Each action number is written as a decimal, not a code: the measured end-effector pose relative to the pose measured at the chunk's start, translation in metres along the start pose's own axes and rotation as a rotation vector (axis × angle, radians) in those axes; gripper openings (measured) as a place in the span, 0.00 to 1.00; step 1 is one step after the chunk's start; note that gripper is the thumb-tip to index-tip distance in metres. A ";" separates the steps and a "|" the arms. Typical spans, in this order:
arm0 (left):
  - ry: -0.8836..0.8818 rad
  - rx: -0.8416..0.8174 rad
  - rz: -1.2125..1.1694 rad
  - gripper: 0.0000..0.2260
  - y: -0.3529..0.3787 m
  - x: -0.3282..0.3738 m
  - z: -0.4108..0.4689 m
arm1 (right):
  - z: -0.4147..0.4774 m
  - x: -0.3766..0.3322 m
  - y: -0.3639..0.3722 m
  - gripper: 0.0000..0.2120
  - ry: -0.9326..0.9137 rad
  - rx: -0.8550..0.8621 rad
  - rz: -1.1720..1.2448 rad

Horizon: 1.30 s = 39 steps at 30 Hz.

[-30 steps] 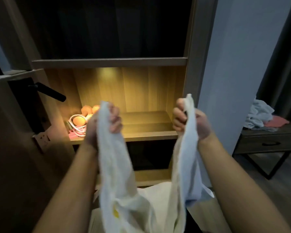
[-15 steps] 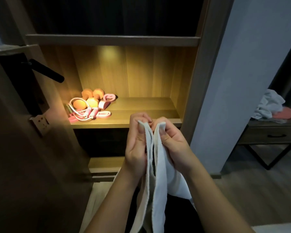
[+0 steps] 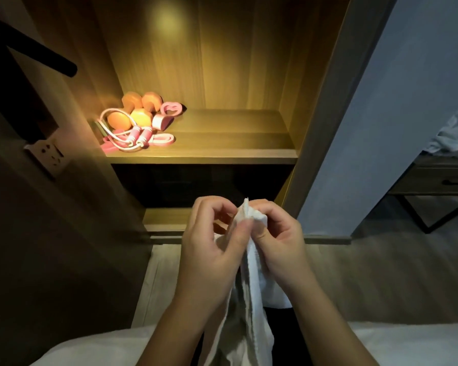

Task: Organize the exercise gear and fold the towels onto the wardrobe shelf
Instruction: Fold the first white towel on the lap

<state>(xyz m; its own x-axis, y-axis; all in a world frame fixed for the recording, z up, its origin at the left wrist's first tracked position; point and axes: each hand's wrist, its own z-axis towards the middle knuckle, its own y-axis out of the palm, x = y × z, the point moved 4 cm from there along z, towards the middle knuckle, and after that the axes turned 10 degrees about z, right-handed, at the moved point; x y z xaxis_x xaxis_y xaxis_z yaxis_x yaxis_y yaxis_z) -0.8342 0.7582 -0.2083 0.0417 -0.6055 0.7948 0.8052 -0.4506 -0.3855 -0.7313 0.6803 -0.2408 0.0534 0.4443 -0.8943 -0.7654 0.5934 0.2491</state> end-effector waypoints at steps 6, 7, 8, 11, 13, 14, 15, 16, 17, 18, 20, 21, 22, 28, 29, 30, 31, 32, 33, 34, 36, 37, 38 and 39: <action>-0.097 -0.041 0.037 0.12 -0.015 0.007 -0.004 | -0.001 -0.009 -0.001 0.04 -0.175 0.035 -0.214; -0.108 -0.059 0.045 0.14 -0.015 0.007 -0.004 | -0.002 -0.011 -0.001 0.04 -0.205 0.045 -0.258; -0.120 -0.072 0.049 0.15 -0.015 0.008 -0.003 | -0.003 -0.013 0.000 0.04 -0.235 0.056 -0.298; -0.166 -0.100 0.029 0.14 -0.014 0.005 0.000 | -0.007 -0.017 -0.001 0.05 -0.313 0.072 -0.377; -0.202 -0.117 -0.001 0.12 -0.011 0.001 0.000 | -0.009 -0.018 -0.001 0.05 -0.343 0.062 -0.410; -0.217 -0.132 -0.009 0.11 -0.010 -0.001 0.001 | -0.008 -0.018 -0.002 0.04 -0.340 0.049 -0.416; -0.219 -0.149 -0.004 0.10 -0.009 -0.003 0.001 | -0.007 -0.017 -0.003 0.05 -0.322 0.032 -0.409; -0.214 -0.168 0.007 0.09 -0.008 -0.005 0.002 | -0.006 -0.017 -0.004 0.05 -0.293 0.008 -0.388; -0.209 -0.188 0.016 0.09 -0.008 -0.007 0.002 | -0.005 -0.017 -0.005 0.05 -0.264 -0.014 -0.363; -0.206 -0.209 0.017 0.10 -0.007 -0.008 0.003 | -0.004 -0.017 -0.007 0.04 -0.245 -0.030 -0.345; -0.178 -0.242 0.047 0.11 -0.007 -0.009 0.004 | -0.003 -0.018 -0.009 0.04 -0.236 -0.049 -0.349; -0.140 -0.246 0.091 0.11 -0.008 -0.008 0.005 | -0.003 -0.018 -0.010 0.05 -0.238 -0.054 -0.357; -0.101 -0.245 0.138 0.11 -0.009 -0.007 0.005 | -0.003 -0.018 -0.011 0.05 -0.238 -0.057 -0.364; -0.064 -0.196 0.179 0.12 -0.008 -0.004 0.005 | -0.002 -0.017 -0.014 0.04 -0.217 -0.118 -0.437; -0.066 -0.187 0.181 0.12 -0.007 -0.004 0.005 | -0.002 -0.016 -0.014 0.05 -0.209 -0.133 -0.449; -0.069 -0.183 0.187 0.12 -0.007 -0.005 0.006 | -0.002 -0.015 -0.014 0.05 -0.202 -0.145 -0.456; -0.070 -0.187 0.196 0.12 -0.006 -0.005 0.006 | -0.002 -0.014 -0.014 0.05 -0.201 -0.148 -0.453; -0.065 -0.197 0.209 0.12 -0.006 -0.005 0.006 | -0.002 -0.014 -0.014 0.04 -0.205 -0.143 -0.438; -0.056 -0.211 0.223 0.12 -0.006 -0.005 0.006 | -0.003 -0.014 -0.015 0.04 -0.212 -0.132 -0.417; -0.043 -0.225 0.238 0.12 -0.006 -0.004 0.006 | -0.004 -0.014 -0.016 0.04 -0.220 -0.119 -0.397; -0.015 -0.253 0.277 0.12 -0.006 -0.003 0.005 | -0.005 -0.015 -0.016 0.04 -0.233 -0.097 -0.371; 0.002 -0.266 0.303 0.12 -0.006 -0.003 0.005 | -0.006 -0.015 -0.016 0.04 -0.236 -0.090 -0.367; 0.020 -0.278 0.330 0.12 -0.007 -0.002 0.005 | -0.007 -0.014 -0.016 0.03 -0.240 -0.087 -0.366; 0.035 -0.292 0.356 0.12 -0.006 -0.001 0.005 | -0.008 -0.014 -0.016 0.03 -0.244 -0.085 -0.367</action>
<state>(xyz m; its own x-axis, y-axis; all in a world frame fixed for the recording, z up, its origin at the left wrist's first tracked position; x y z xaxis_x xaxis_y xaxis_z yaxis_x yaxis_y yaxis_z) -0.8362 0.7653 -0.2043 0.2613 -0.7756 0.5746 0.5436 -0.3736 -0.7516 -0.7248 0.6592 -0.2352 0.4731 0.3662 -0.8013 -0.7170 0.6885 -0.1087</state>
